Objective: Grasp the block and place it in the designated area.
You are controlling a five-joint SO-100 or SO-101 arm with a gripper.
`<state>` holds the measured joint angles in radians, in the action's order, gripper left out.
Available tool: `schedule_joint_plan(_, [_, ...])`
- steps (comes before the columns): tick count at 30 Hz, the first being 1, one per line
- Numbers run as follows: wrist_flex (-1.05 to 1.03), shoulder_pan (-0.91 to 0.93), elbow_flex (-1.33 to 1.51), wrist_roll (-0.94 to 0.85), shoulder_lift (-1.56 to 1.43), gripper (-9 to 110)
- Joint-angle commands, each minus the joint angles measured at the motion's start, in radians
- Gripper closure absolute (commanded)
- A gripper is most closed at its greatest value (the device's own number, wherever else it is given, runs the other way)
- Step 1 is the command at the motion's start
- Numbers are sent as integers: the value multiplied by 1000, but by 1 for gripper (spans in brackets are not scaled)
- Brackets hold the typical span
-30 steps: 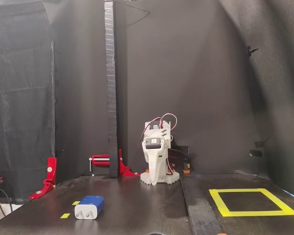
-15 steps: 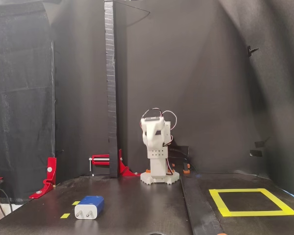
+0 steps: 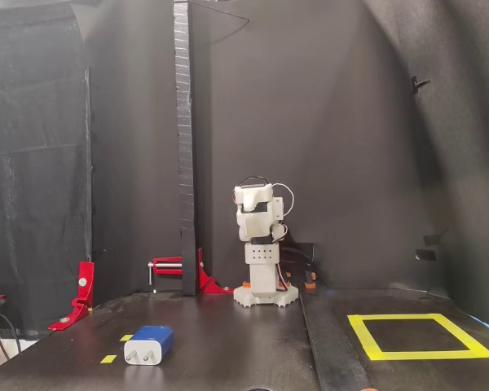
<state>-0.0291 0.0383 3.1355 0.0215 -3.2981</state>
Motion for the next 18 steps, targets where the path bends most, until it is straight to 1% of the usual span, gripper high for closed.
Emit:
schedule_joint_plan(1, [20,67,6,-8,-6,101])
schedule_joint_plan(13, [23,413,6,-14,35,101])
schedule_joint_plan(18, [31,523,6,-14,35,101])
